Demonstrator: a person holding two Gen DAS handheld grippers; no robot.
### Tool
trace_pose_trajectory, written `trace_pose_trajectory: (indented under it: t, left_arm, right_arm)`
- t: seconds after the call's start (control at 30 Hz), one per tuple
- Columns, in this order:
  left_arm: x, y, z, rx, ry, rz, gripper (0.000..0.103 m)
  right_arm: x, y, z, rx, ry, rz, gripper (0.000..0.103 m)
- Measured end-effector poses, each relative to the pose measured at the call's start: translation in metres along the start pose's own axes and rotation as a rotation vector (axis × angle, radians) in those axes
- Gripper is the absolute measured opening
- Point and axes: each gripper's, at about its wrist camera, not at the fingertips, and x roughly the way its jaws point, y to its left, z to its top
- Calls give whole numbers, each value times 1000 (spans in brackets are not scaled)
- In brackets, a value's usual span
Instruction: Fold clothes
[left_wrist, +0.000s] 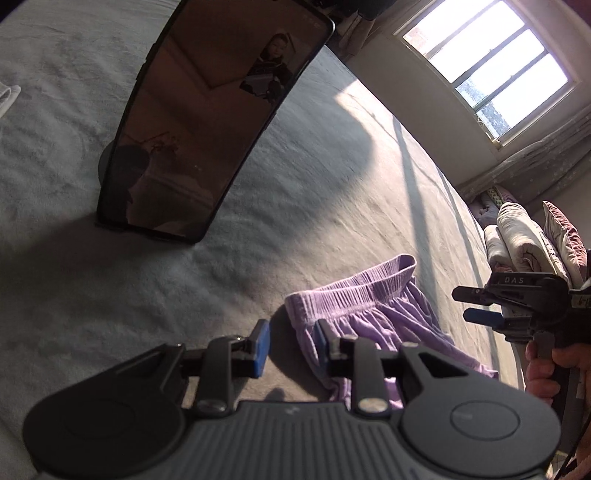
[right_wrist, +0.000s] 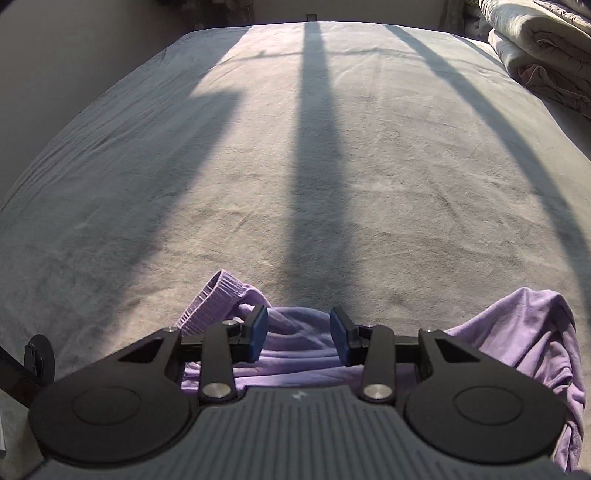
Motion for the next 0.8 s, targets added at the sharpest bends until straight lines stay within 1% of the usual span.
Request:
trace_pose_trajectory:
  t: [0.1, 0.27, 0.3, 0.43, 0.57, 0.6, 0.67, 0.7, 0.73, 0.8]
  left_arm:
    - [9, 0, 1, -46, 16, -14, 26]
    - [16, -4, 0, -75, -6, 19, 25]
    - [16, -5, 0, -70, -11, 30, 24]
    - [17, -13, -2, -26, -28, 73, 11]
    - [13, -24, -7, 42, -44, 93, 6]
    - [11, -25, -8, 58, -50, 93, 6]
    - [6, -30, -10, 83, -71, 80, 6]
    - [3, -33, -11, 92, -84, 74, 5]
    - [-1, -35, -12, 99, -98, 70, 5]
    - [-7, -36, -14, 106, -123, 72, 5]
  right_arm:
    - [11, 22, 1, 30, 27, 49, 42]
    - [38, 47, 5, 51, 58, 46, 42]
    - [43, 49, 6, 54, 58, 45, 42]
    - [60, 55, 10, 70, 67, 24, 42]
    - [72, 61, 10, 65, 70, -32, 42]
    - [74, 64, 9, 49, 67, -48, 41]
    - [76, 74, 4, -22, 45, -90, 33]
    - [77, 79, 2, -56, 32, -109, 26]
    - [77, 84, -1, -90, 19, -128, 21]
    - [76, 91, -5, -140, -11, -147, 18]
